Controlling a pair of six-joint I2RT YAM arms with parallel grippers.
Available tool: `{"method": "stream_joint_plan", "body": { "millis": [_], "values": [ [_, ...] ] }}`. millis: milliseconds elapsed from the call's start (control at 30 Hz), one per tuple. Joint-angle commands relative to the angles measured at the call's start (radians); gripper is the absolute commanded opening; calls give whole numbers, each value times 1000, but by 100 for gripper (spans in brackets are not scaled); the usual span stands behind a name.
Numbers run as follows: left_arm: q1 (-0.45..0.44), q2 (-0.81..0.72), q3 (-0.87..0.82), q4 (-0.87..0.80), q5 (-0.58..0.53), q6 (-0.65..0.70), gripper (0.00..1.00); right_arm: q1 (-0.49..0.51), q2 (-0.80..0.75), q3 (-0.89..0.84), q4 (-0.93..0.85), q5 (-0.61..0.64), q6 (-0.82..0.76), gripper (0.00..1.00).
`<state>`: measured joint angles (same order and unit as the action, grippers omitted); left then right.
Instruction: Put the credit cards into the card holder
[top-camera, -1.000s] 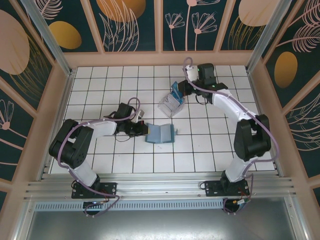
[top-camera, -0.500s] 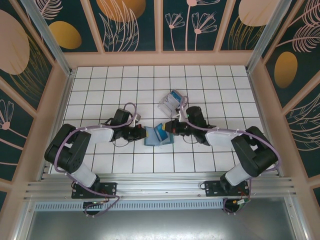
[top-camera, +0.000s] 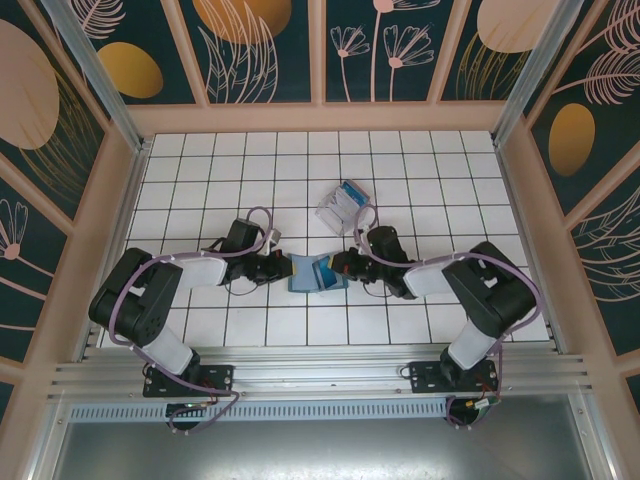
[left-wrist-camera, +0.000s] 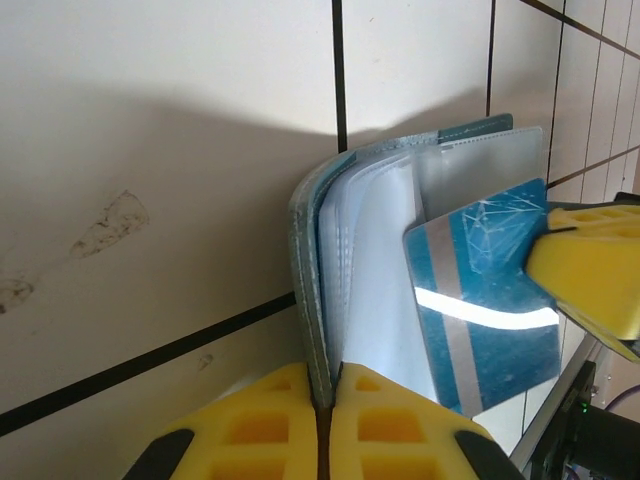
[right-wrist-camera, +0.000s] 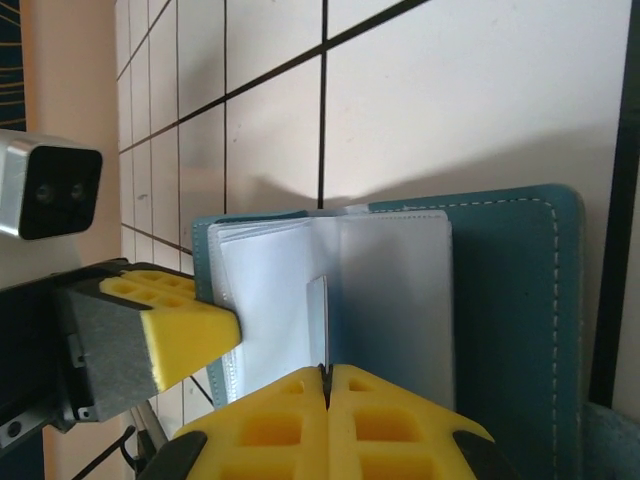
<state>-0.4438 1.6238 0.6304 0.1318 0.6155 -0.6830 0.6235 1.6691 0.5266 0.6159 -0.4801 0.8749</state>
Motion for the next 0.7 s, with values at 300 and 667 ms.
{"method": "stream_joint_plan", "body": {
  "millis": [300,667],
  "values": [
    [6,17,-20,-50,-59,28,10,-39,-16,-27,31,53,-17,0],
    [5,28,-14,-51,-57,27,10,-29,53,-36,196,-47,26,0]
  ]
}}
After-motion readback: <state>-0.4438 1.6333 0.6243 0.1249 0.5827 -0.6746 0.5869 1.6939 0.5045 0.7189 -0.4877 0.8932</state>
